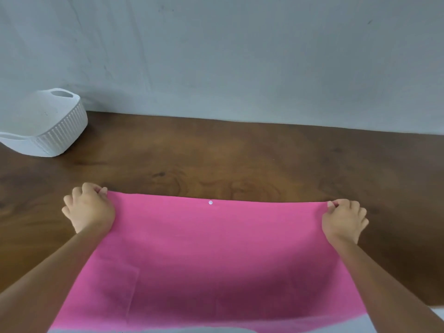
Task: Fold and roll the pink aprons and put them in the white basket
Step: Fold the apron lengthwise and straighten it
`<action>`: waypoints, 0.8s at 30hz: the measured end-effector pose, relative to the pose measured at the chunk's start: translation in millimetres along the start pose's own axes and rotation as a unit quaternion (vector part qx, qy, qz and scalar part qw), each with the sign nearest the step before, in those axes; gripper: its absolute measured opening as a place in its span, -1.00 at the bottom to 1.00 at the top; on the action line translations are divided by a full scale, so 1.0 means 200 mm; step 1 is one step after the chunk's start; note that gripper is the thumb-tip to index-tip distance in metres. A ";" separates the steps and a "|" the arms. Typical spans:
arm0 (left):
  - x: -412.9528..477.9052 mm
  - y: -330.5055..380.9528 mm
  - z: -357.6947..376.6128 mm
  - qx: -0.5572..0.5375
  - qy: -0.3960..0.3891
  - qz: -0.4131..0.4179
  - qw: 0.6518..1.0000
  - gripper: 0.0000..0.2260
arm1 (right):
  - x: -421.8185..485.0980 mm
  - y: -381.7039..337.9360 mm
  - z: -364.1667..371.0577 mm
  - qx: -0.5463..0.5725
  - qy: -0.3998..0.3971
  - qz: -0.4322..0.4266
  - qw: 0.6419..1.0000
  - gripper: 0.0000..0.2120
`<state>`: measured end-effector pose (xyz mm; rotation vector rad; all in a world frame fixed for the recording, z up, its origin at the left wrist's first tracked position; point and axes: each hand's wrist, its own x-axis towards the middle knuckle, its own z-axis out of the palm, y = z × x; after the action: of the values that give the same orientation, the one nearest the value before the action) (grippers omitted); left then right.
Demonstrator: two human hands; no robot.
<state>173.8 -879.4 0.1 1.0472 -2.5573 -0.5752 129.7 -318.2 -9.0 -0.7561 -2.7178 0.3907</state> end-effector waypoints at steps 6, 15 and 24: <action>0.19 0.11 0.12 -0.011 0.007 0.001 1.000 -0.84 | 0.19 -0.14 0.09 0.003 0.020 -0.006 1.000 -0.83; 0.46 0.31 0.28 0.009 0.017 0.017 1.000 -0.82 | 0.46 -0.30 0.22 0.001 0.029 -0.013 0.999 -0.82; 0.74 0.54 0.45 0.012 0.015 0.020 1.000 -0.81 | 0.77 -0.47 0.36 0.009 0.034 -0.022 0.999 -0.81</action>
<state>-29.8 -893.1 -6.7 1.0020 -2.5586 -0.5148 -63.9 -327.0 -11.4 -0.6921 -2.6582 0.3723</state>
